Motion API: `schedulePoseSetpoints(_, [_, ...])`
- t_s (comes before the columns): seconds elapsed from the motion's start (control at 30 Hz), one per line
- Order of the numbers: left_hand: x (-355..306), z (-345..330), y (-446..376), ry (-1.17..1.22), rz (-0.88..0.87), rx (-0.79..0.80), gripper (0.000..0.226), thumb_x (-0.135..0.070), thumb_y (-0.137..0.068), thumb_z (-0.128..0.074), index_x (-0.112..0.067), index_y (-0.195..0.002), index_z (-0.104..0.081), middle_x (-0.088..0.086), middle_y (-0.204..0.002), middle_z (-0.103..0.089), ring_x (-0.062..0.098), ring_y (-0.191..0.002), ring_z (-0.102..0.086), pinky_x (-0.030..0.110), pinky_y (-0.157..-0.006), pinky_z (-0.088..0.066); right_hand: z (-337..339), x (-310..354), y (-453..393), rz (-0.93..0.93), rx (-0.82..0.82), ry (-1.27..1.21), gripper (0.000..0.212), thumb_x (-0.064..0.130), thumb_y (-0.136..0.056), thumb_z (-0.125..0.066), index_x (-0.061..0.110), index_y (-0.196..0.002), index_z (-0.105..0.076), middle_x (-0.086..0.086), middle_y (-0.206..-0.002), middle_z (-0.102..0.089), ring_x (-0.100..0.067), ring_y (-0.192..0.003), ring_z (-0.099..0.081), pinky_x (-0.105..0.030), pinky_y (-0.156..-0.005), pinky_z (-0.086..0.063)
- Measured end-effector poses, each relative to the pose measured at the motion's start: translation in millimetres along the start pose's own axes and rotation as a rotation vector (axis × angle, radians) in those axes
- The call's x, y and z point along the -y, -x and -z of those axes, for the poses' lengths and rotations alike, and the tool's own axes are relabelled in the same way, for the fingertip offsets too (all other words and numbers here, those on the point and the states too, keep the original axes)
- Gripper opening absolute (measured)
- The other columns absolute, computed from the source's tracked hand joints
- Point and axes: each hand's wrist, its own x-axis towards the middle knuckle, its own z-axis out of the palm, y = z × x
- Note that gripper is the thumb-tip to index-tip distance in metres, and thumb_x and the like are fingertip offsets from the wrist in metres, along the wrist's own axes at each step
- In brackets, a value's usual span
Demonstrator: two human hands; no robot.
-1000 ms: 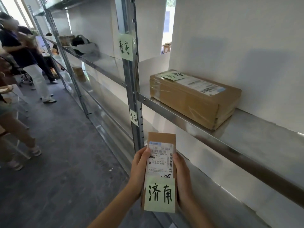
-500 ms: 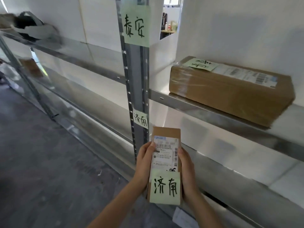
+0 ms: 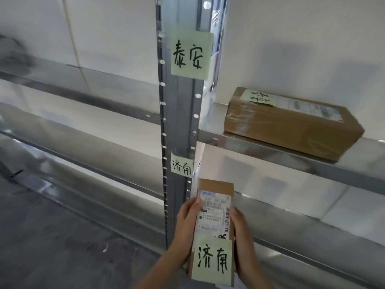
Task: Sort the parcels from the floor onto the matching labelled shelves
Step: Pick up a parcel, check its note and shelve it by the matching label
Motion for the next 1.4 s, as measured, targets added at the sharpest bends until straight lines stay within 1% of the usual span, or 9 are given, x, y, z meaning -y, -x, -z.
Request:
schedulePoseSetpoints(0.2, [-15.8, -7.9, 3.2, -0.049, -0.013, 0.042, 0.054, -0.043, -0.081, -0.064, -0.010, -0.122, -0.057, 0.017, -0.106, -0.074, 0.032, -0.091, -0.074, 0.038, -0.075, -0.062, 4.3, 16.2, 7.8, 0.064, -0.007, 0.016, 0.065, 0.064, -0.090, -0.059, 0.014, -0.132, -0.061, -0.016, -0.116, -0.075, -0.040, -0.106, -0.073, -0.063, -0.098, -0.056])
schedulePoseSetpoints(0.37, [-23.6, -6.4, 7.4, -0.082, 0.042, 0.098, 0.053, -0.045, -0.078, -0.064, -0.003, -0.111, -0.063, 0.025, -0.104, -0.073, 0.037, -0.088, -0.073, 0.044, -0.078, -0.061, 17.0, 27.6, 9.8, -0.024, 0.081, 0.055, 0.101, 0.083, -0.067, -0.056, 0.020, -0.145, -0.045, -0.016, -0.129, -0.068, -0.035, -0.116, -0.069, -0.057, -0.104, -0.054])
schedulePoseSetpoints(0.5, [-24.6, -7.4, 4.5, -0.183, 0.167, 0.250, 0.030, -0.037, -0.093, -0.060, -0.008, -0.099, -0.069, 0.021, -0.100, -0.075, 0.029, -0.082, -0.073, 0.038, -0.074, -0.059, 41.3, 33.7, -5.2, -0.092, 0.117, 0.060, 0.090, 0.070, -0.076, -0.060, 0.030, -0.153, -0.033, -0.005, -0.118, -0.073, -0.024, -0.109, -0.071, -0.049, -0.097, -0.058])
schedulePoseSetpoints(0.63, [-21.5, -7.7, 2.3, -0.271, 0.236, 0.373, 0.043, -0.047, -0.095, -0.056, -0.011, -0.113, -0.069, 0.013, -0.102, -0.077, 0.029, -0.092, -0.074, 0.038, -0.079, -0.058, 63.0, 33.3, -14.3, -0.172, 0.186, 0.065, 0.048, 0.061, -0.074, -0.074, 0.024, -0.102, -0.066, 0.004, -0.071, -0.071, -0.009, -0.063, -0.071, -0.026, -0.061, -0.058])
schedulePoseSetpoints(0.87, [-9.0, 12.1, -16.7, -0.335, 0.331, 0.336, 0.062, -0.066, -0.078, -0.055, -0.026, -0.125, -0.064, -0.001, -0.126, -0.069, 0.022, -0.116, -0.065, 0.041, -0.101, -0.050, 87.0, 24.7, -24.6, -0.221, -0.080, -0.216, 0.041, 0.055, -0.091, -0.059, 0.027, -0.068, -0.079, 0.000, -0.068, -0.074, -0.014, -0.062, -0.073, -0.032, -0.052, -0.059])
schedulePoseSetpoints(0.97, [-2.4, 18.4, -24.4, -0.335, 0.262, 0.207, 0.066, -0.065, -0.081, -0.053, -0.020, -0.127, -0.066, 0.007, -0.127, -0.068, 0.028, -0.118, -0.061, 0.044, -0.102, -0.046, 94.5, 23.8, -30.3, -0.203, -0.286, -0.324, 0.033, 0.051, -0.094, -0.059, 0.024, -0.107, -0.073, -0.003, -0.099, -0.074, -0.024, -0.093, -0.069, -0.046, -0.062, -0.063])
schedulePoseSetpoints(1.1, [8.1, 7.7, -28.8, -0.243, 0.157, 0.048, 0.043, -0.045, -0.097, -0.054, -0.017, -0.130, -0.061, 0.005, -0.125, -0.066, 0.027, -0.125, -0.057, 0.037, -0.104, -0.046, 86.2, 19.9, -35.3, -0.126, -0.395, -0.345, 0.024, 0.048, -0.095, -0.059, 0.029, -0.102, -0.072, -0.003, -0.103, -0.075, -0.024, -0.098, -0.069, -0.040, -0.065, -0.061])
schedulePoseSetpoints(1.27, [6.9, -19.3, -34.3, -0.244, 0.128, 0.107, 0.041, -0.034, -0.104, -0.045, -0.016, -0.138, -0.058, 0.007, -0.130, -0.067, 0.024, -0.121, -0.061, 0.034, -0.100, -0.050, 77.9, 6.7, -50.9, -0.165, -0.491, -0.356, 0.058, 0.046, -0.096, -0.062, 0.005, -0.137, -0.056, -0.018, -0.125, -0.069, -0.039, -0.115, -0.068, -0.062, -0.082, -0.061])
schedulePoseSetpoints(1.4, [8.8, -25.2, -59.4, -0.321, 0.130, 0.076, 0.043, -0.035, -0.105, -0.040, -0.024, -0.146, -0.050, 0.007, -0.141, -0.057, 0.025, -0.132, -0.049, 0.039, -0.116, -0.034, 82.4, -2.8, -65.8, -0.208, -0.551, -0.123, 0.059, 0.047, -0.097, -0.063, 0.003, -0.131, -0.045, -0.015, -0.132, -0.058, -0.026, -0.109, -0.057, -0.037, -0.084, -0.050])
